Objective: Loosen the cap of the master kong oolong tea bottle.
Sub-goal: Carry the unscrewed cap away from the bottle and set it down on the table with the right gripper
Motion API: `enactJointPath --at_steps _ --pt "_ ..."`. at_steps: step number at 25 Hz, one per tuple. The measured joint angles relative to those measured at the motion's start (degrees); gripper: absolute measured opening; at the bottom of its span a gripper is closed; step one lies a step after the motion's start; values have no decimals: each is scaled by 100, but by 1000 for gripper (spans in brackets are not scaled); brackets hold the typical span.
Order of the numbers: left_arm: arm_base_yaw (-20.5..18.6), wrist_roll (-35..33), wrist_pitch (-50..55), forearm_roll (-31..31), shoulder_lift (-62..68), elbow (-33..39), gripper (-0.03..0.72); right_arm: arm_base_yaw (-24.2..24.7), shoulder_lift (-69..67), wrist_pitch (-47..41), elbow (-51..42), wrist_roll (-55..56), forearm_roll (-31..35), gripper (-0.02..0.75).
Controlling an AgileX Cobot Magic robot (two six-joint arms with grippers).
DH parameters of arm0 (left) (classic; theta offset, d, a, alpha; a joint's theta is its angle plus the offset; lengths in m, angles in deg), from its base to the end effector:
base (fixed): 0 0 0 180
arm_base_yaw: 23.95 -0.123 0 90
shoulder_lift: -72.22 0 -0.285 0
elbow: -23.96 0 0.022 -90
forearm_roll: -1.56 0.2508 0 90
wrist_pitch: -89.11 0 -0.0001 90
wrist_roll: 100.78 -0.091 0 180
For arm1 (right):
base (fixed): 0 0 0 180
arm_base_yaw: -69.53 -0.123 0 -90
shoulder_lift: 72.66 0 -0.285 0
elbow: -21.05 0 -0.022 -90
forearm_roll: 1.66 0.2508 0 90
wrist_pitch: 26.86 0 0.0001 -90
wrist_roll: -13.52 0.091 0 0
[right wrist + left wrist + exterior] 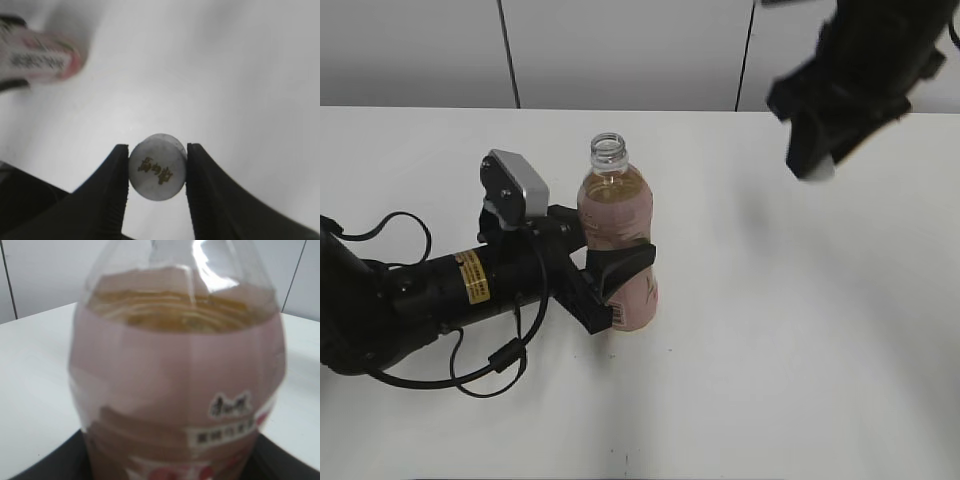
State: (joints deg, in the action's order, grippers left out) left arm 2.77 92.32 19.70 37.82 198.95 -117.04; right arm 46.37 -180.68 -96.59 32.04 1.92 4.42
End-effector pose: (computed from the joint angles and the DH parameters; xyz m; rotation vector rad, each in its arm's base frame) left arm 0.2704 -0.1925 0.0996 0.8481 1.5887 -0.8326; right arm 0.3280 0.1501 0.2970 -0.8360 2.7942 0.1848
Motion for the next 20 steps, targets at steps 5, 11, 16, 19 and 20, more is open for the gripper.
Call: enactJointPath --at_steps 5,11,16,19,20 --pt "0 0 0 0 0 0 382 318 144 1423 -2149 0 110 269" --pt "0 0 -6 5 0 0 382 540 147 3186 -3394 0 259 269" --pt "0 0 -6 5 0 0 382 830 -127 3557 -3566 -11 259 269" --pt "0 0 -6 5 0 0 382 888 -405 3626 -3585 -42 259 269" --pt "0 0 -6 5 0 0 382 898 -483 3648 -3585 -56 259 269"
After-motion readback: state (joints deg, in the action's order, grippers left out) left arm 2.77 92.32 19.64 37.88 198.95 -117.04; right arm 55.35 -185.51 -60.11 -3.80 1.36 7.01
